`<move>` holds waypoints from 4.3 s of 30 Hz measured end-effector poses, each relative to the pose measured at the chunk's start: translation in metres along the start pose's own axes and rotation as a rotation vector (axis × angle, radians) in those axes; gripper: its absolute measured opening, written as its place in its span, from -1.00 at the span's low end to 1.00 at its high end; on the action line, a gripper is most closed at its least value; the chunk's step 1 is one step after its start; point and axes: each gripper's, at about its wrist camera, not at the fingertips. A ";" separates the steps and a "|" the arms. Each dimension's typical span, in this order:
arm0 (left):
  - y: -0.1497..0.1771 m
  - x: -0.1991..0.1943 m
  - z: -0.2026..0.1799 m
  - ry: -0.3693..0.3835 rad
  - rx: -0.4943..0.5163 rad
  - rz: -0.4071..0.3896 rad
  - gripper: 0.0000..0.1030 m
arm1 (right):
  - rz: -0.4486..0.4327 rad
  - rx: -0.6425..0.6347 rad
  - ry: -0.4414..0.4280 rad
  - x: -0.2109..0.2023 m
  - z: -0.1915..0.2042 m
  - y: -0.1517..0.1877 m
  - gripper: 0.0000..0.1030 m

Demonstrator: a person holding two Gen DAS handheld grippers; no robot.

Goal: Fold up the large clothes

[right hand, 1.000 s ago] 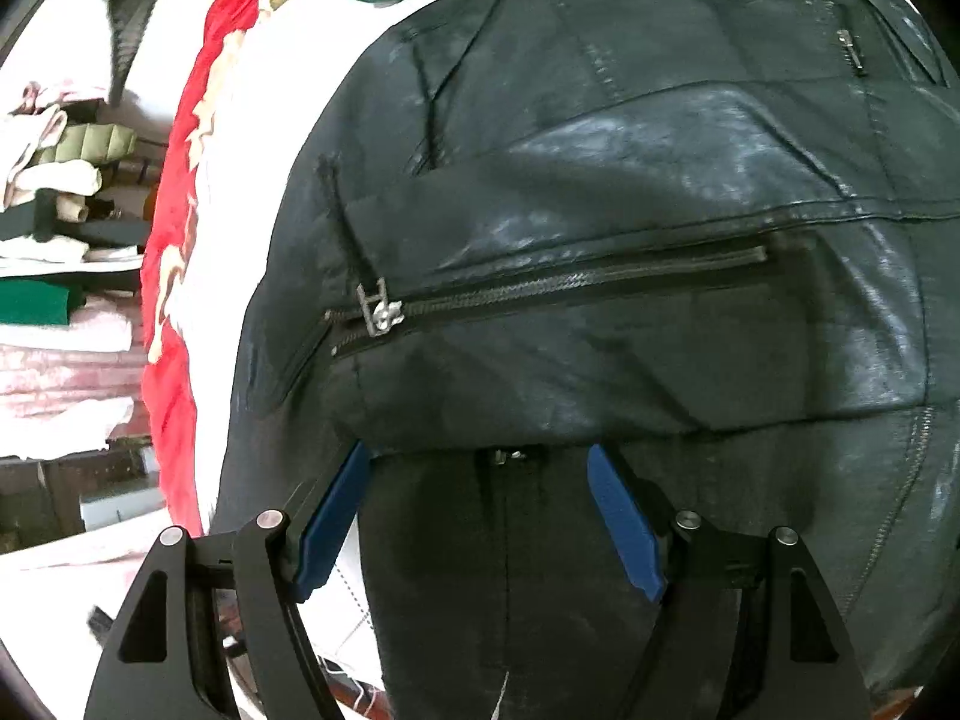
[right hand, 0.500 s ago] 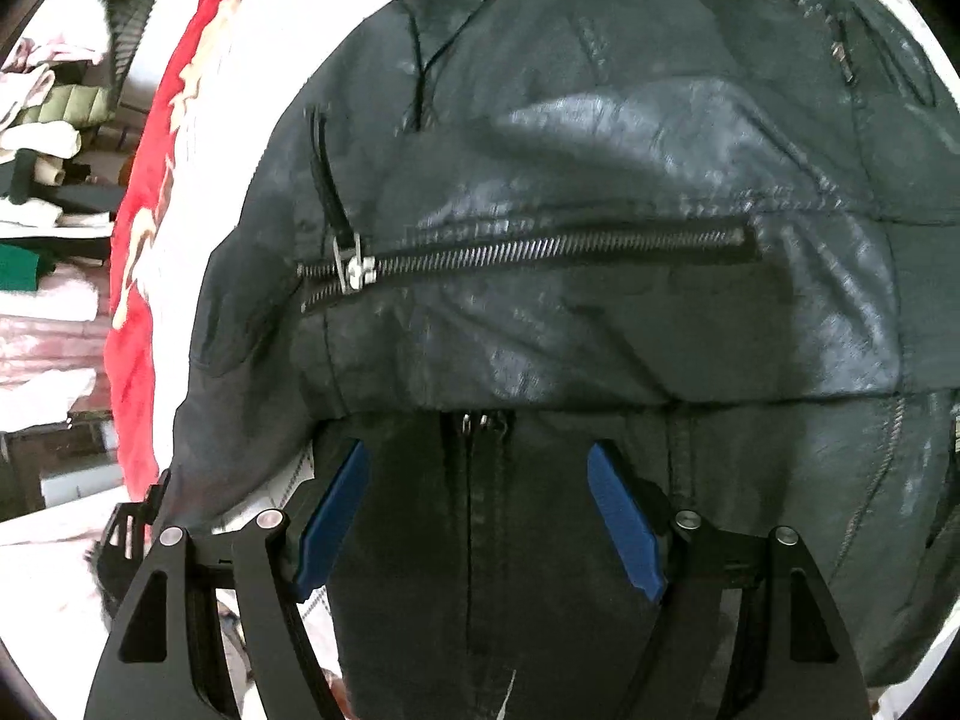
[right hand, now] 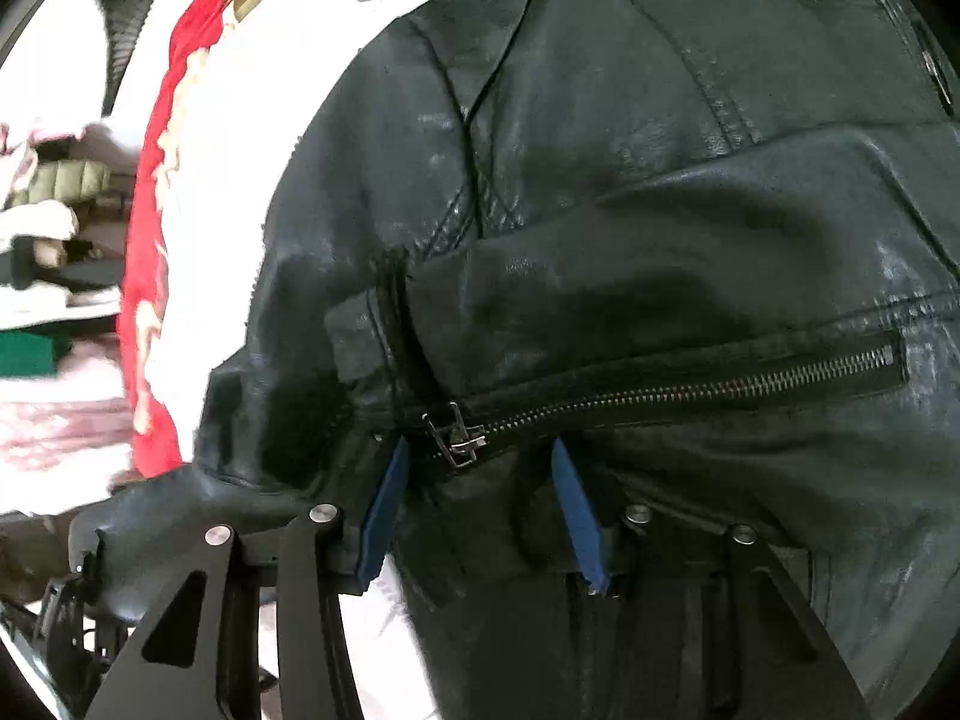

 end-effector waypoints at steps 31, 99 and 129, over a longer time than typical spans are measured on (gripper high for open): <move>0.288 0.058 -0.343 0.129 0.705 0.557 0.75 | -0.207 0.403 -0.124 -0.235 -0.345 0.079 0.03; 0.357 -0.005 -0.232 -0.732 0.652 0.211 0.83 | 0.052 -0.037 0.329 -0.218 -0.287 0.049 0.65; 0.542 0.032 -0.332 -0.763 0.753 0.305 -0.43 | 0.019 -0.098 0.052 -0.276 -0.415 -0.005 0.65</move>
Point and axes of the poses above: each gripper's, at about its wrist camera, not at the fingertips, and x roughly the way its jaws point, z to its left, y to its underside, and after that the axes turned 11 degrees about z, right-handed
